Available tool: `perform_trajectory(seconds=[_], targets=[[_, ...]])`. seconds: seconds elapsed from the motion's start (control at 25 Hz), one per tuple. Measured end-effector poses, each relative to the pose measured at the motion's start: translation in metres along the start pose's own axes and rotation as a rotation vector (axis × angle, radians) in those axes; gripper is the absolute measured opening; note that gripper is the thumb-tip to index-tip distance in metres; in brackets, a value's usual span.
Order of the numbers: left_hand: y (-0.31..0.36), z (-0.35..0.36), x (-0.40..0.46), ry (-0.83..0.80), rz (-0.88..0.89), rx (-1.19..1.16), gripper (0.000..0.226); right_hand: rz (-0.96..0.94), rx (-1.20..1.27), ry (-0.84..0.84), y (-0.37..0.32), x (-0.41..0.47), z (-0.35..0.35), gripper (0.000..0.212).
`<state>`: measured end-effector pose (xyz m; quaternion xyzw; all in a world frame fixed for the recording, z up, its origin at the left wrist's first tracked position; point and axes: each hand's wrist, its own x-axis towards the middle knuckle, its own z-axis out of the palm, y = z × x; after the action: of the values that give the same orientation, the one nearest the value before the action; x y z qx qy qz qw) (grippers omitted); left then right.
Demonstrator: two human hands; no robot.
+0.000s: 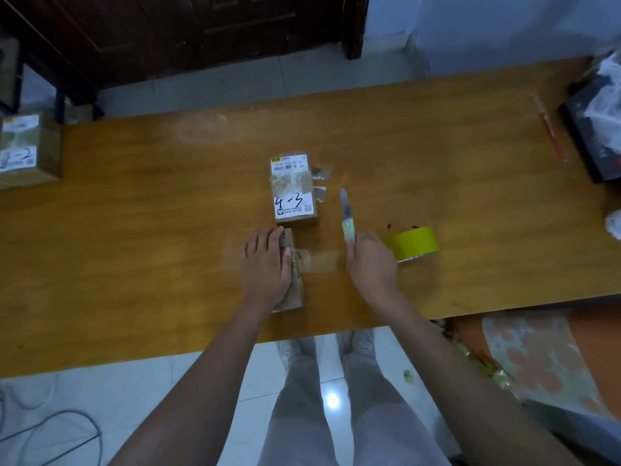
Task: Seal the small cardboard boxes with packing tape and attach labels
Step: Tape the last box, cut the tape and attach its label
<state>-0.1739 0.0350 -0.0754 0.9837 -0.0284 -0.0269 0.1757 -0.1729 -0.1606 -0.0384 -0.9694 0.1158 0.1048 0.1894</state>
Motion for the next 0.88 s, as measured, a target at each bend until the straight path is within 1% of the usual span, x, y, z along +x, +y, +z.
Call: perform_trajectory(seconds=[0.16, 0.32, 0.36, 0.4, 0.48, 0.52, 0.56, 0.6, 0.68, 0.72, 0.8, 0.88], targets=[[0.002, -0.001, 0.0, 0.016, 0.008, -0.021, 0.046, 0.06, -0.071, -0.008, -0.018, 0.073, 0.019, 0.036], [-0.001, -0.001, 0.0, 0.029, 0.022, -0.048, 0.046, 0.061, -0.155, -0.113, -0.016, 0.09, 0.028, 0.036], [-0.002, -0.002, -0.001, 0.036, 0.026, -0.06, 0.046, 0.077, -0.119, -0.095, -0.016, 0.087, 0.027, 0.036], [-0.003, -0.002, -0.001, 0.043, 0.028, -0.074, 0.046, 0.093, -0.027, -0.029, -0.017, 0.08, 0.024, 0.033], [-0.004, -0.003, -0.001, 0.047, 0.03, -0.099, 0.046, 0.084, 0.274, 0.141, -0.02, 0.055, 0.024, 0.026], [-0.005, -0.002, -0.002, 0.047, 0.031, -0.108, 0.045, 0.061, 0.41, 0.153, -0.022, 0.037, 0.027, 0.026], [-0.005, -0.002, -0.002, 0.048, 0.03, -0.117, 0.045, 0.053, 0.531, 0.088, -0.026, 0.018, 0.03, 0.028], [-0.005, -0.003, -0.002, 0.048, 0.028, -0.125, 0.044, 0.09, 0.647, -0.034, -0.031, 0.001, 0.035, 0.031], [-0.006, -0.004, -0.002, 0.047, 0.028, -0.139, 0.043, 0.237, 0.862, -0.273, -0.039, -0.014, 0.046, 0.035], [-0.006, -0.004, -0.002, 0.047, 0.027, -0.141, 0.043, 0.295, 0.938, -0.325, -0.04, -0.014, 0.052, 0.033], [-0.007, -0.004, -0.002, 0.047, 0.023, -0.142, 0.043, 0.37, 1.043, -0.307, -0.042, -0.009, 0.057, 0.024], [-0.009, -0.004, -0.002, 0.047, 0.025, -0.15, 0.043, 0.391, 1.048, -0.264, -0.043, -0.005, 0.06, 0.017]])
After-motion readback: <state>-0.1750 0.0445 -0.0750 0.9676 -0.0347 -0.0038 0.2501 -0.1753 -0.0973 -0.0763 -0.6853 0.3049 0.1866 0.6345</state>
